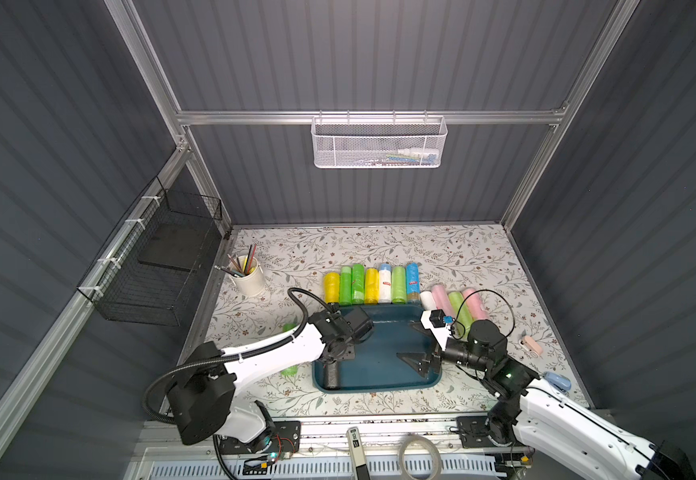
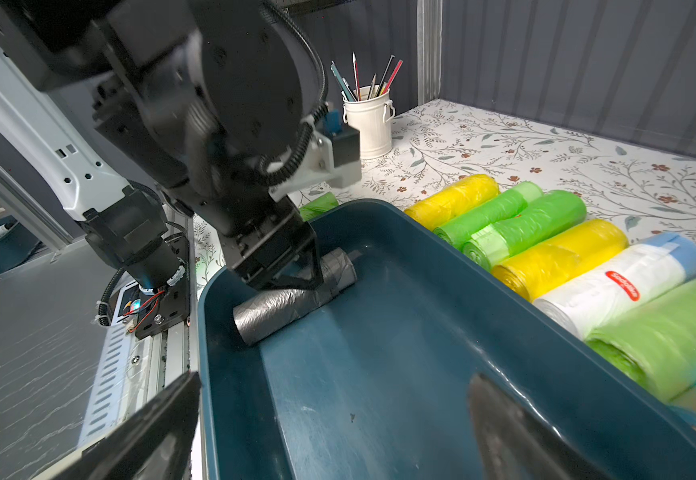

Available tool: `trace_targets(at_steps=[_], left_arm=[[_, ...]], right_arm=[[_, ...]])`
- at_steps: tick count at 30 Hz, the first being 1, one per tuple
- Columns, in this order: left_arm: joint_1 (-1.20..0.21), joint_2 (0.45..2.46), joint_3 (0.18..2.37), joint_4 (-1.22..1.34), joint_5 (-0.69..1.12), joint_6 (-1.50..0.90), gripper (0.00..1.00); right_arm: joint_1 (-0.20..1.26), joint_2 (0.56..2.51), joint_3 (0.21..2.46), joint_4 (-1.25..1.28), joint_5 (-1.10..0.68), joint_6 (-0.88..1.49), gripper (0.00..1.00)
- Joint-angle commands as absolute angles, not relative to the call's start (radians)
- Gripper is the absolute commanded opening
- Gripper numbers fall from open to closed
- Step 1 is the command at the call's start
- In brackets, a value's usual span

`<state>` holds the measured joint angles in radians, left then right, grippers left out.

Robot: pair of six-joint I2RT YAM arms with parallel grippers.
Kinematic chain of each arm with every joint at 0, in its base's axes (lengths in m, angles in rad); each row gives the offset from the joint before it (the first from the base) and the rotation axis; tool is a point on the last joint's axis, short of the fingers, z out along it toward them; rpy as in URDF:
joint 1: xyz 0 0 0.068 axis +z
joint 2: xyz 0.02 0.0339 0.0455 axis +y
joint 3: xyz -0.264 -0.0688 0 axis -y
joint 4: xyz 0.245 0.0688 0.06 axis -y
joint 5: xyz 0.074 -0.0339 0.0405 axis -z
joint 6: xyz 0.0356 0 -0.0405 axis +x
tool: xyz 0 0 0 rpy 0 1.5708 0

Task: Put the roll of trash bags into the storage box
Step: Place the roll of trash bags in the storage box, then pick up the roll of trash bags from the center of the board.

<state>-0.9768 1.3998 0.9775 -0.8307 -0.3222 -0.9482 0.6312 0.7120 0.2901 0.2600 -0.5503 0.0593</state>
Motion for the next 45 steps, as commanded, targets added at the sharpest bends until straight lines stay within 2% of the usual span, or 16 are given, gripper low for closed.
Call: trace_targets(at_steps=[1,4,6,8,11,15,18,24,30,36,45], left_arm=[[-0.983,1.3,1.013,-0.925,-0.357,-0.93,0.59],[-0.98,1.225,0.989,-1.006,-0.475,-0.991,0.59],[-0.966,1.218,0.976,-1.129,-0.573,-1.052,0.63],[-0.954,1.207,0.959,-1.176,-0.626,-1.086,0.69],[-0.887,1.158,0.896,-1.154,-0.652,-1.076,0.71],[-0.64,1.101,0.766,-0.976,-0.502,-0.891,0.71],[-0.544,1.117,0.728,-0.867,-0.393,-0.805,0.72],[-0.44,1.263,0.718,-0.732,-0.275,-0.706,0.72],[-0.423,1.319,0.701,-0.7,-0.262,-0.683,0.72],[-0.419,1.352,0.653,-0.634,-0.251,-0.678,0.67],[-0.417,1.333,0.654,-0.648,-0.271,-0.674,0.48]], right_arm=[[0.635,0.704,0.304,0.267,-0.544,0.052,0.99],[0.634,0.71,0.305,0.265,-0.543,0.051,0.99],[0.634,0.709,0.31,0.261,-0.549,0.051,0.99],[0.634,0.705,0.308,0.261,-0.549,0.052,0.99],[0.634,0.697,0.307,0.259,-0.549,0.053,0.99],[0.634,0.688,0.308,0.253,-0.552,0.054,0.99],[0.635,0.679,0.298,0.271,-0.551,0.06,0.99],[0.635,0.701,0.307,0.263,-0.558,0.054,0.99],[0.634,0.704,0.305,0.268,-0.558,0.055,0.99],[0.634,0.71,0.307,0.268,-0.559,0.055,0.99],[0.635,0.712,0.306,0.268,-0.558,0.054,0.99]])
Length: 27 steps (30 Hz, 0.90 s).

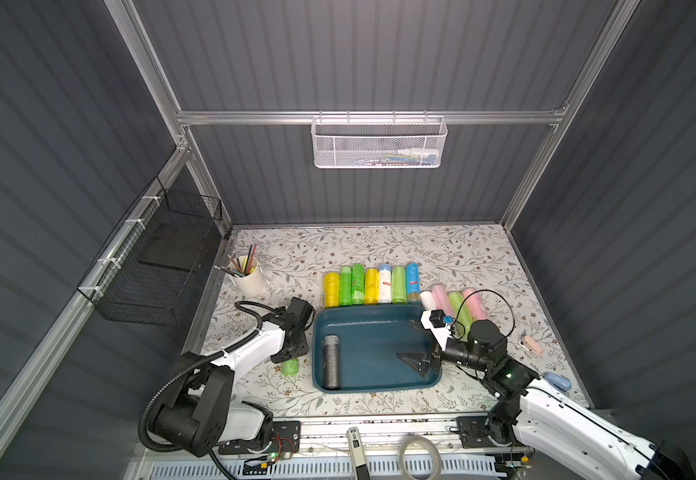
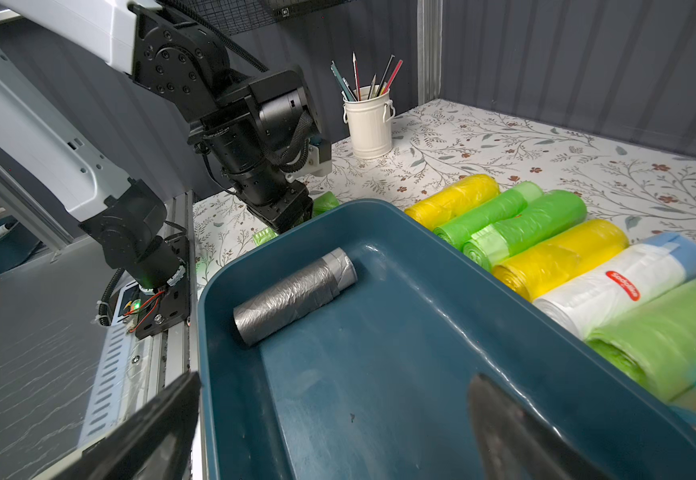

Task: Put the roll of trash bags into the storage box
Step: Pick up the roll of trash bags from the center of the board.

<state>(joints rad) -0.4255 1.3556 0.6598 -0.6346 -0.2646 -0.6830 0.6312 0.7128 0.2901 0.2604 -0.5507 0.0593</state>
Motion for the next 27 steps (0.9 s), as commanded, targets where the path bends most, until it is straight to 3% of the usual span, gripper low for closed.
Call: trace_targets(at_steps=[1,18,27], left_arm=[[-0.419,1.32,0.655,-0.655,-0.275,-0.675,0.47],[-0.429,1.133,0.781,-0.844,-0.171,-0.703,0.41],[-0.663,1.138,0.974,-0.871,-0.172,-0.826,0.42]], right_arm=[[0.634,0.713,0.308,0.268,-0.558,0.054,0.99],[0.635,0.719,0.314,0.266,-0.578,0.054,0.99],[0.635,0.719,0.319,0.261,-0.59,0.055,0.99]])
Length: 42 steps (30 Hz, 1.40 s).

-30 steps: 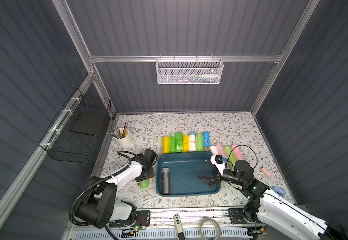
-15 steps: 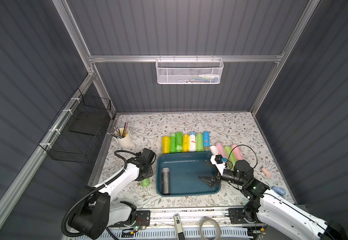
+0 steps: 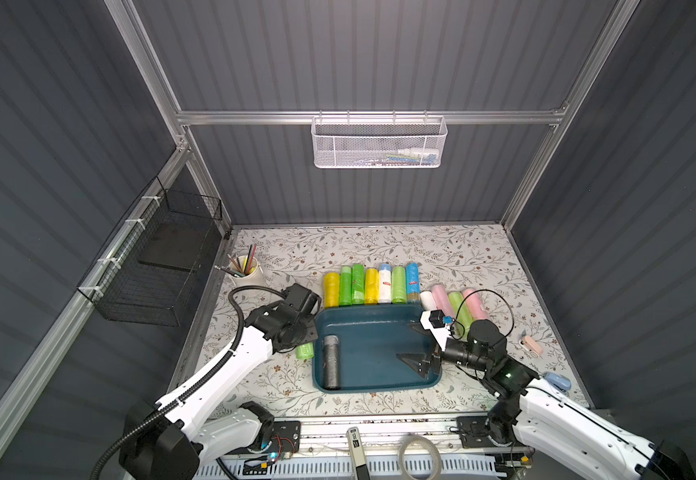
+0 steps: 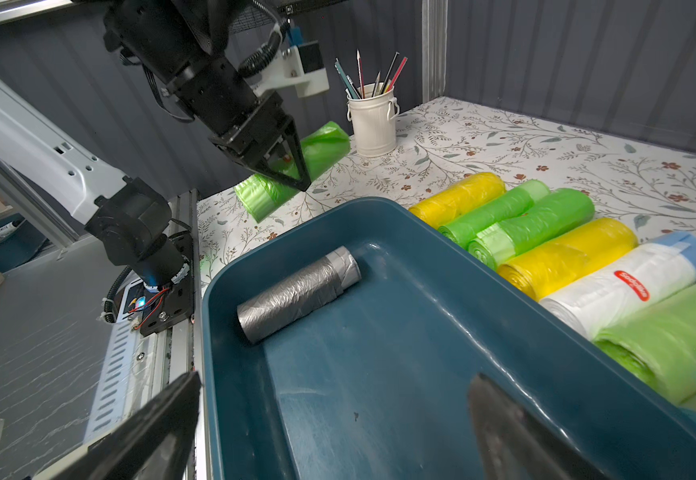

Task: Put the roll of trash bags into the storage box
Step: Pick up the roll of trash bags from the center of the board, then place the roll of trash bags in the storage box.

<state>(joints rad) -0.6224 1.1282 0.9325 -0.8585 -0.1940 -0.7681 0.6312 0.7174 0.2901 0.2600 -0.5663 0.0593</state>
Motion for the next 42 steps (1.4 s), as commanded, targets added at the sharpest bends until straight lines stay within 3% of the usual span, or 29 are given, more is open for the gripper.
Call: trace_targets(at_steps=[1,17,42], left_arm=[[-0.684,1.144,0.976,-0.846,-0.164,-0.838,0.42],[-1.013,1.387,1.022,-0.684,-0.289,-1.03,0.43],[-1.037,1.478,0.927,-0.662,-0.304,-1.06,0.45]], right_arm=[[0.634,0.717,0.32,0.258,-0.592,0.054,0.99],[0.635,0.659,0.336,0.131,-0.56,0.111,0.99],[0.634,0.643,0.311,0.143,-0.557,0.11,0.99]])
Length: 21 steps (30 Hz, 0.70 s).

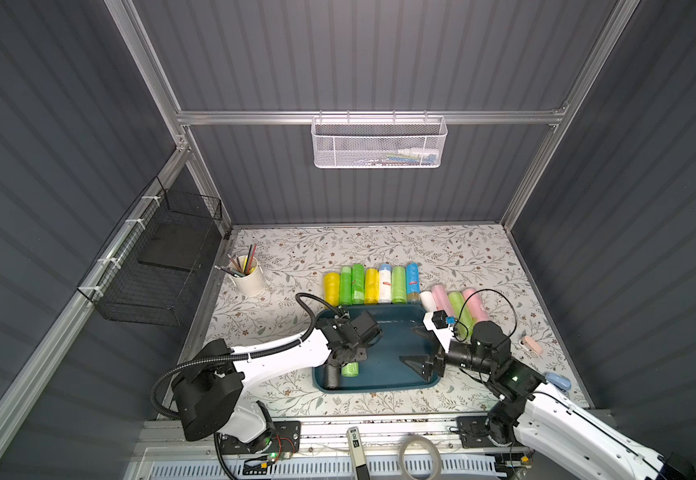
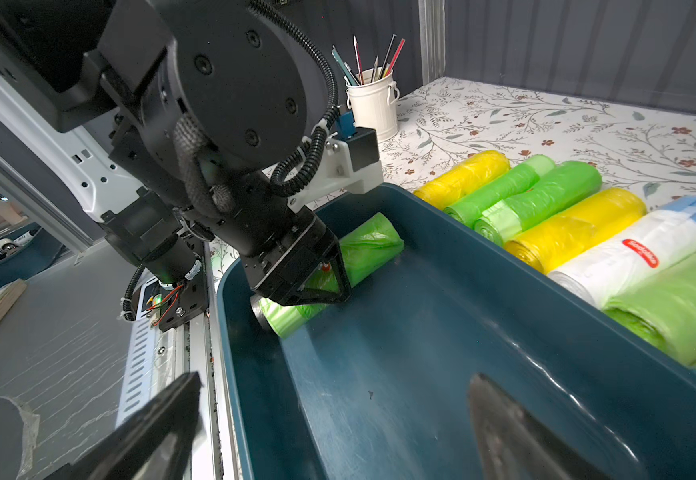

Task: Put the roll of trash bags into the storage box
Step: Place the roll of trash bags in the storage box.

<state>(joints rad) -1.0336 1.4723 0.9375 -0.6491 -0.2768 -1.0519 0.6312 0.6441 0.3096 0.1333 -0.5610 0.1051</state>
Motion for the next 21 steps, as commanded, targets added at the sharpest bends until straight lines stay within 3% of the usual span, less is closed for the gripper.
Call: trace_targets(at_steps=[1,21], left_arm=[[-1.037,1.479,0.922,-0.657,-0.305,-1.058,0.45],[-1.037,1.554,0.92,-0.679,-0.342,-1.054,0.46]], right_arm=[[0.635,0.641,0.311,0.144,-0.559,0.11,0.99],[0.635,0.637,0.31,0.144,-0.558,0.109,0.99]])
